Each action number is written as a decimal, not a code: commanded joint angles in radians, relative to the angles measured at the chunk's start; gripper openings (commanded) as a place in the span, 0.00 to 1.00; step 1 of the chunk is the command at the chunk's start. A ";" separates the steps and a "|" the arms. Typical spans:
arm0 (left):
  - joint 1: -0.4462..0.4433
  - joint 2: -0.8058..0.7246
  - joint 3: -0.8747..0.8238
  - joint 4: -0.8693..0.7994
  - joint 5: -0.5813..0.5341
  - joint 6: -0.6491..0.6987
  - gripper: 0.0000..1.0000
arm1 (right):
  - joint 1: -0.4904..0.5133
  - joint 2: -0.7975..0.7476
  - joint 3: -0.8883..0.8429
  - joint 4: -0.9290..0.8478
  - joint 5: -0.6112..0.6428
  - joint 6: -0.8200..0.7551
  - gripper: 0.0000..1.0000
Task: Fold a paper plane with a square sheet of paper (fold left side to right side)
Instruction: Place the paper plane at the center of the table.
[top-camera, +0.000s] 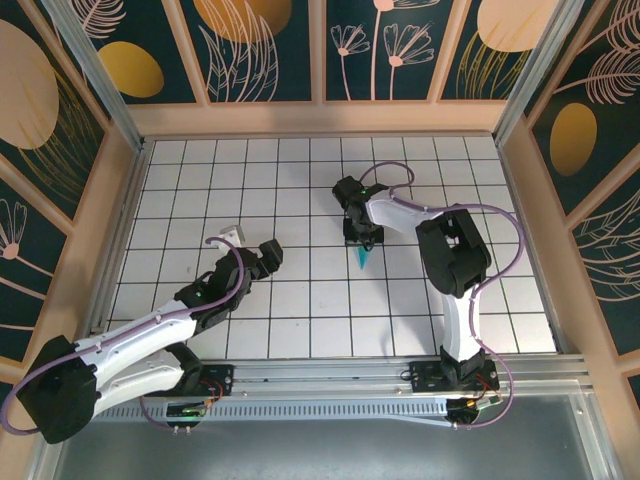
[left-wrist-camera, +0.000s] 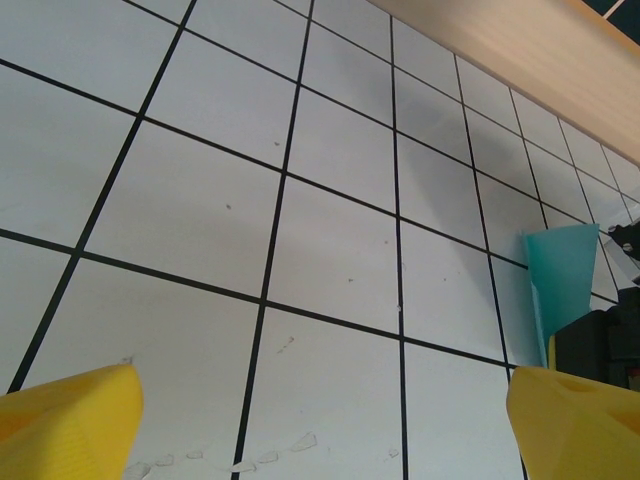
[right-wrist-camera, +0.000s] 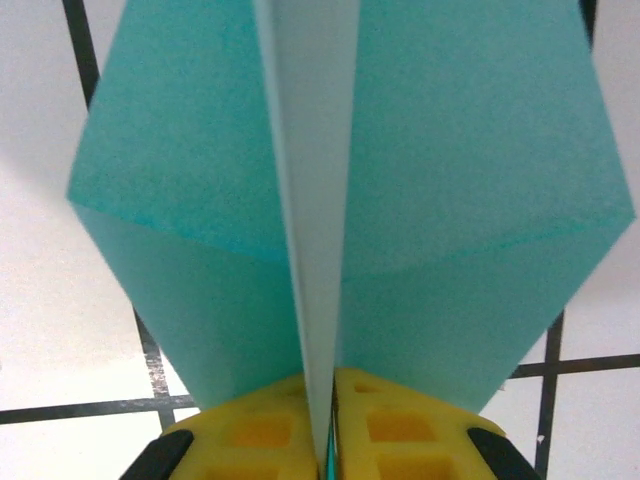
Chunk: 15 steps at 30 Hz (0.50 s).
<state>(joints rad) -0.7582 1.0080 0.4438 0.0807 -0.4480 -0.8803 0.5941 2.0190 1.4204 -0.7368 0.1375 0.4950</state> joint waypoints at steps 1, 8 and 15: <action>0.007 0.007 0.026 -0.010 0.009 0.015 0.93 | -0.006 0.022 -0.006 0.007 0.003 -0.001 0.13; 0.007 0.008 0.029 -0.010 0.008 0.016 0.94 | -0.008 0.028 -0.024 0.023 0.010 0.007 0.18; 0.007 0.007 0.036 -0.014 0.000 0.023 0.94 | -0.010 0.010 -0.066 0.049 0.027 0.018 0.31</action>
<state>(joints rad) -0.7582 1.0130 0.4526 0.0784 -0.4454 -0.8761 0.5903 2.0220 1.3975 -0.7063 0.1463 0.5022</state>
